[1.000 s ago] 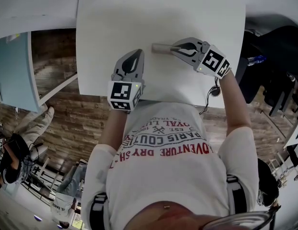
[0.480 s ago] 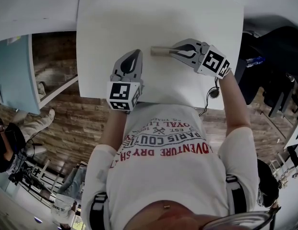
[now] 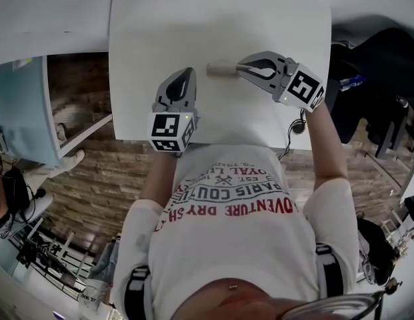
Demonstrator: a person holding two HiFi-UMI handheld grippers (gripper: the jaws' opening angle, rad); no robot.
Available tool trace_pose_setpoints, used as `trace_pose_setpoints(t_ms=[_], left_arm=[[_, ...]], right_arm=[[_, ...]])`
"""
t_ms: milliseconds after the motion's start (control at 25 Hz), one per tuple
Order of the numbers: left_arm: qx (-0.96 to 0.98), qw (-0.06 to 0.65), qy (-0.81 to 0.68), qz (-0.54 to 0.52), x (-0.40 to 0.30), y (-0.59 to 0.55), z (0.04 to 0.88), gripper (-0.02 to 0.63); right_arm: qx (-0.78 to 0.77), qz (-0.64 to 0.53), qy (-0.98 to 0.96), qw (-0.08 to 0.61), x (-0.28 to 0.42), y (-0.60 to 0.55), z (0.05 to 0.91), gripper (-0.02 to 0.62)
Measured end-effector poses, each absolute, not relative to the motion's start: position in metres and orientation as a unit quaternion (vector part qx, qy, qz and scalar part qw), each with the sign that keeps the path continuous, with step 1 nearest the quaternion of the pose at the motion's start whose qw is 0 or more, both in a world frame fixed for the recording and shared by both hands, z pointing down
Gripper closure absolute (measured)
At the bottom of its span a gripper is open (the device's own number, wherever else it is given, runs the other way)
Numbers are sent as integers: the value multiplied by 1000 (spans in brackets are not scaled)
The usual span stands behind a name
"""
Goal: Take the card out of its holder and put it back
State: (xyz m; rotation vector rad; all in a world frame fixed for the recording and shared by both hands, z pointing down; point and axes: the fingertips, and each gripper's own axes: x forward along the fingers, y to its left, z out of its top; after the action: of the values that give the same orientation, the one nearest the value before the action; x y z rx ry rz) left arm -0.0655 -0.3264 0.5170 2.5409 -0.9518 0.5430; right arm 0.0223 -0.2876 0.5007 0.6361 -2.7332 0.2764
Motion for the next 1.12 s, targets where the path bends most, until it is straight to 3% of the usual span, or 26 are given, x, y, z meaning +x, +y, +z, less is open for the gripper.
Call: trace_pose_setpoints(t_ms=[440, 1120], left_arm=[[920, 144, -327, 163, -74, -321, 478, 581], [930, 119, -331, 111, -79, -310, 450, 581]], right_arm=[[380, 92, -908, 152, 36, -281, 482, 560], [622, 167, -760, 84, 70, -256, 488, 560]])
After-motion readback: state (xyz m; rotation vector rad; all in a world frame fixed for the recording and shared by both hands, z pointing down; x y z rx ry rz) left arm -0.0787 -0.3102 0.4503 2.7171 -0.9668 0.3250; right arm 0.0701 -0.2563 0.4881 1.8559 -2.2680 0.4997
